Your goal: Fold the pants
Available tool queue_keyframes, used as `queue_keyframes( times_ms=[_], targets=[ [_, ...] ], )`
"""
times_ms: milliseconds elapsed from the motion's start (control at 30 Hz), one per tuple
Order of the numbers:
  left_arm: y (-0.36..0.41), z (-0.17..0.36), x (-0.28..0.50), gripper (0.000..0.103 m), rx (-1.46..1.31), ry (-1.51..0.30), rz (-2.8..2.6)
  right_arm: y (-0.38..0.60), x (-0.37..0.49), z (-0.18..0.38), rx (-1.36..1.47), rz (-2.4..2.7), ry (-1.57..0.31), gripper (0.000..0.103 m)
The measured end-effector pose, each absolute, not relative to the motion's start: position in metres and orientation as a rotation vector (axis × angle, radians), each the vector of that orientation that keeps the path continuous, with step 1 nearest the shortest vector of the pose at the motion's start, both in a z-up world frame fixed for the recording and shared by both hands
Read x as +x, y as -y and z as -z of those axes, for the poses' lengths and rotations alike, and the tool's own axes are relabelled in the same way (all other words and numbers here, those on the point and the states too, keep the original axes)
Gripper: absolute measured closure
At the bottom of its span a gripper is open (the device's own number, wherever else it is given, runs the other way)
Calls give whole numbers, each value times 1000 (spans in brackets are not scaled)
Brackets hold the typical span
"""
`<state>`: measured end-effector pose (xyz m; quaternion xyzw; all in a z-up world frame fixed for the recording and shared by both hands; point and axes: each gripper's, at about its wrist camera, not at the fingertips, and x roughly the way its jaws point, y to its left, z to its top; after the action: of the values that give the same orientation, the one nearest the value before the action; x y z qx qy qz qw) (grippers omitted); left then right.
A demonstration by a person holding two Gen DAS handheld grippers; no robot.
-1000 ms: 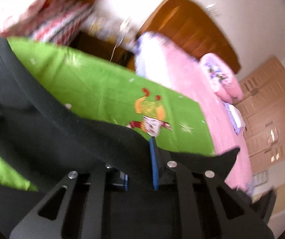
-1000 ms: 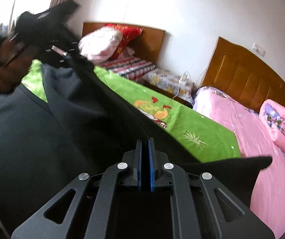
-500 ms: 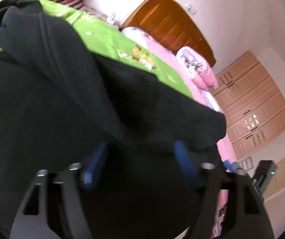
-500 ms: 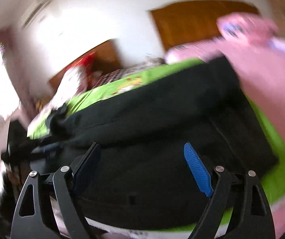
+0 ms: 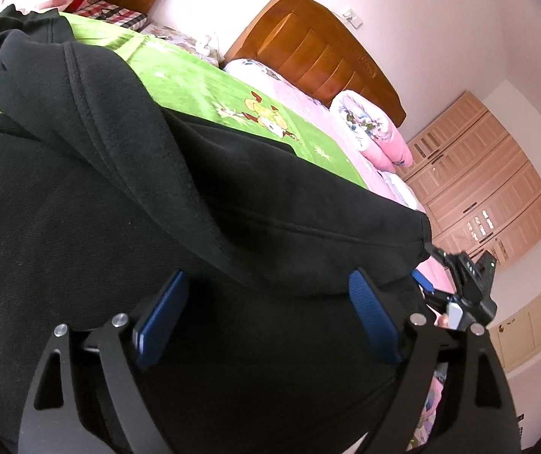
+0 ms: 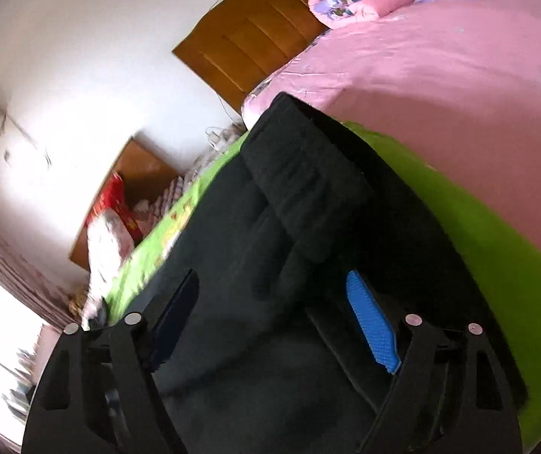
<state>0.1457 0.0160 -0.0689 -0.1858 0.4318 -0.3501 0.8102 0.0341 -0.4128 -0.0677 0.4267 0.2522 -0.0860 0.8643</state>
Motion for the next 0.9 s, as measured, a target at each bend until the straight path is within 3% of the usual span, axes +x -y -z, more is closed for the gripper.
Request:
queue_keyframes(
  times_ms=[67,133,233,433,600,667,700,733,900],
  targets=[
    [-19,71,146,16,-398,-921,749,416,38,70,925,170,-522,44],
    [-21,71,146,15,-405,-920,752,417,33,73,926,159,-513,67],
    [-31,71,147,10,-443,-921,749,417,30,72,917,156,-516,85],
    [-67,67,162,3,-682,-975,729,399,18,47,769,150,-531,88],
    [-53,59,185,5,-598,-1039,621,393,9,32,721,139,-512,89],
    [-44,57,195,32,-544,-1056,562,392,6,29,735,133,-499,89],
    [-39,56,202,71,-506,-1078,529,392,5,26,742,125,-493,89],
    [-36,53,208,93,-470,-1088,503,395,6,24,751,115,-488,89],
    [-60,-14,202,94,-500,-883,608,405,2,-1,792,52,-430,91]
  ],
)
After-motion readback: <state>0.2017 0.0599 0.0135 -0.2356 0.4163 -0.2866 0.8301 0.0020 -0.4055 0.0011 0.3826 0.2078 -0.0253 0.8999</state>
